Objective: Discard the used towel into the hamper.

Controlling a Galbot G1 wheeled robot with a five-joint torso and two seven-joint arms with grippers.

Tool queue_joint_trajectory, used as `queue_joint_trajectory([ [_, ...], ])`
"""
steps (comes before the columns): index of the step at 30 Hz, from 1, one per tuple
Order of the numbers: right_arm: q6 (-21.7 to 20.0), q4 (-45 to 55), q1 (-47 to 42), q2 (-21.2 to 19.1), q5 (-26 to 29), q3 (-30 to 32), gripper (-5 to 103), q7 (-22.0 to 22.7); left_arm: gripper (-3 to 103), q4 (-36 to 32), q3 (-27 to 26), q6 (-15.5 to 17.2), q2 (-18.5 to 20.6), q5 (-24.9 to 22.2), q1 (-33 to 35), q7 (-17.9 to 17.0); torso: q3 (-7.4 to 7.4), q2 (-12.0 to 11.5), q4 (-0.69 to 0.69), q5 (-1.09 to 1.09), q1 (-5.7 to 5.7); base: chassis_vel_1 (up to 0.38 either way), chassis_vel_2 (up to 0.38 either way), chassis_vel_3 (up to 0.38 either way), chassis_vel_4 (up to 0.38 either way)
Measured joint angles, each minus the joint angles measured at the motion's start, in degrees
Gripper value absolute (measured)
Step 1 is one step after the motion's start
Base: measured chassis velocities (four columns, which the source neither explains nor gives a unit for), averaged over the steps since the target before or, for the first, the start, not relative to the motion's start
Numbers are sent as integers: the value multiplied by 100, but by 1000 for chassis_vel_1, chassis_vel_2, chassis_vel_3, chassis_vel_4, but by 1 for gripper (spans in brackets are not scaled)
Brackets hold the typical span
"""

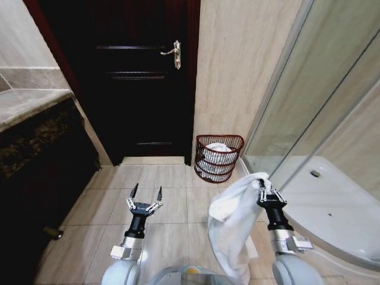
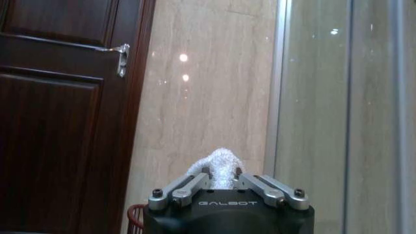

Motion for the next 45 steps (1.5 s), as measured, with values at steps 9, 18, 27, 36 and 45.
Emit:
queue_joint_trajectory([
  [9,61,2,-54,36,-19,-3,8,-7,100,5,-7,-45,2,0,29,4,1,0,1,1,2,-162,256,158,-246],
  [18,103,81,-27,-19,175,108,8,109,100,2,19,-107,-22,9,93,4,1,0,1,0,2,-79,129,97,-117],
  [27,-293,349,500,-228,497,289,8,123,100,-1,59,-130,-71,92,137,2,0,0,1,0,0,13,-28,-15,28],
  [36,-1274,815,1260,-743,1300,61,8,466,100,-118,47,-86,-80,181,164,-29,1,0,1,-1,1,0,0,0,0],
  [45,-2268,913,2676,-1575,2453,95,8,923,100,-269,24,-46,-64,345,304,-143,1,0,2,-1,1,0,0,0,0],
])
